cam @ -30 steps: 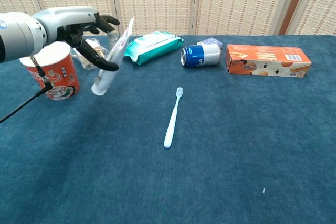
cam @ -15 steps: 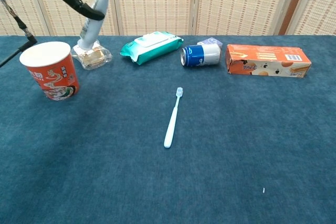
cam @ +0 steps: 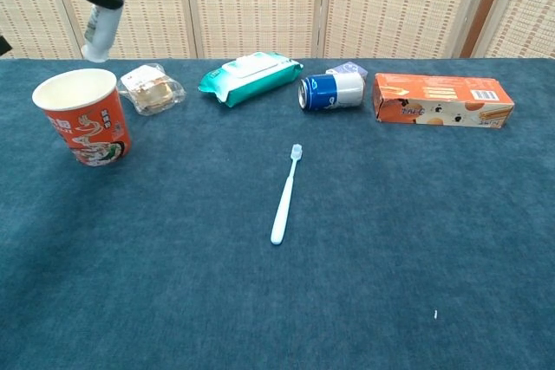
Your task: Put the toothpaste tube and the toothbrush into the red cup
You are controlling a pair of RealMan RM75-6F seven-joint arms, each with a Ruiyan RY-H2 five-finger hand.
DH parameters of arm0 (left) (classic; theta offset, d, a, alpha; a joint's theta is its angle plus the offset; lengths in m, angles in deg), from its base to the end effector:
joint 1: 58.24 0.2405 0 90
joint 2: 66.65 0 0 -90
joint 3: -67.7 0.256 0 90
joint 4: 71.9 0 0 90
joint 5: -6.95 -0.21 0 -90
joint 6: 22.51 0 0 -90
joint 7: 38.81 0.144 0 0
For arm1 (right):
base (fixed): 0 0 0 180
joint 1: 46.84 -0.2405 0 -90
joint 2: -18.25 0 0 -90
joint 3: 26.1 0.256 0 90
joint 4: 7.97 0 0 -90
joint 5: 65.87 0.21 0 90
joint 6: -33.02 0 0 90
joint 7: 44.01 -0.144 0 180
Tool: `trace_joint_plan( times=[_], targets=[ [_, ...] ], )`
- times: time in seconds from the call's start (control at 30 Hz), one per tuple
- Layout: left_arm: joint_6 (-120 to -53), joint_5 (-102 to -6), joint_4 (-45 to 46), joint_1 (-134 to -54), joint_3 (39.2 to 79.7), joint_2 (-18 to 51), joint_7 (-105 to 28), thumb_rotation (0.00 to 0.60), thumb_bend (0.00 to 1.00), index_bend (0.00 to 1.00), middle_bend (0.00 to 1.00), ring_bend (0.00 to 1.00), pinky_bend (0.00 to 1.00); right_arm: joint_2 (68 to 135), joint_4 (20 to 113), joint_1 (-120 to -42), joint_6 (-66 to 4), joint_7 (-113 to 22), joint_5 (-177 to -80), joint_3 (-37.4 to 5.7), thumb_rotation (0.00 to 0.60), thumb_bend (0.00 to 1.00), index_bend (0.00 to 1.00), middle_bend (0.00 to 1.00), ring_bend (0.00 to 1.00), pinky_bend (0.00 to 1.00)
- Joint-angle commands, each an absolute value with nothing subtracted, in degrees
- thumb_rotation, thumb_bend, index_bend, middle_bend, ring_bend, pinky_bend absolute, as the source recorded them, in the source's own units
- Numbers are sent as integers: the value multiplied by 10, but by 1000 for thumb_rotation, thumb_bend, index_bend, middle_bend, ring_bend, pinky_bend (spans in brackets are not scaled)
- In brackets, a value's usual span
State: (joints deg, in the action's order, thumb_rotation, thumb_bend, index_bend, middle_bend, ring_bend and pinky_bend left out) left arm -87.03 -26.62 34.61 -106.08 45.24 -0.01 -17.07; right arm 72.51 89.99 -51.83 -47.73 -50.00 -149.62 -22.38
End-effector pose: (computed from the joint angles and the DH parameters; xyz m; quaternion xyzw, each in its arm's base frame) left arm -0.1067 0.3827 0.1304 -0.5809 -0.4710 -0.4420 0.4952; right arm -0.3097 -0.1837 0.1988 0.5858 -0.4206 0.3777 0.5807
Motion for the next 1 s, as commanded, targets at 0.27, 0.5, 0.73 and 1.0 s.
trace_joint_plan(
  times=[0.27, 0.5, 0.73, 1.0],
  targets=[
    [-831, -256, 300, -1031, 464, -26, -226, 600, 368, 608, 0, 0, 0, 731, 899, -524, -465, -488, -1488, -223, 600, 0, 48, 38, 0, 252],
    [-796, -260, 264, -1022, 471, -23, -262, 600, 369, 608, 0, 0, 0, 733, 898, -525, -464, -483, -1483, -222, 600, 0, 48, 38, 0, 252],
    [-776, -266, 234, -1023, 482, -4, -277, 600, 368, 608, 0, 0, 0, 734, 897, -526, -462, -483, -1481, -221, 600, 0, 48, 38, 0, 252],
    [-768, -269, 209, -1029, 491, 18, -279, 600, 368, 607, 0, 0, 0, 732, 897, -525, -465, -487, -1483, -221, 600, 0, 48, 38, 0, 252]
  ],
)
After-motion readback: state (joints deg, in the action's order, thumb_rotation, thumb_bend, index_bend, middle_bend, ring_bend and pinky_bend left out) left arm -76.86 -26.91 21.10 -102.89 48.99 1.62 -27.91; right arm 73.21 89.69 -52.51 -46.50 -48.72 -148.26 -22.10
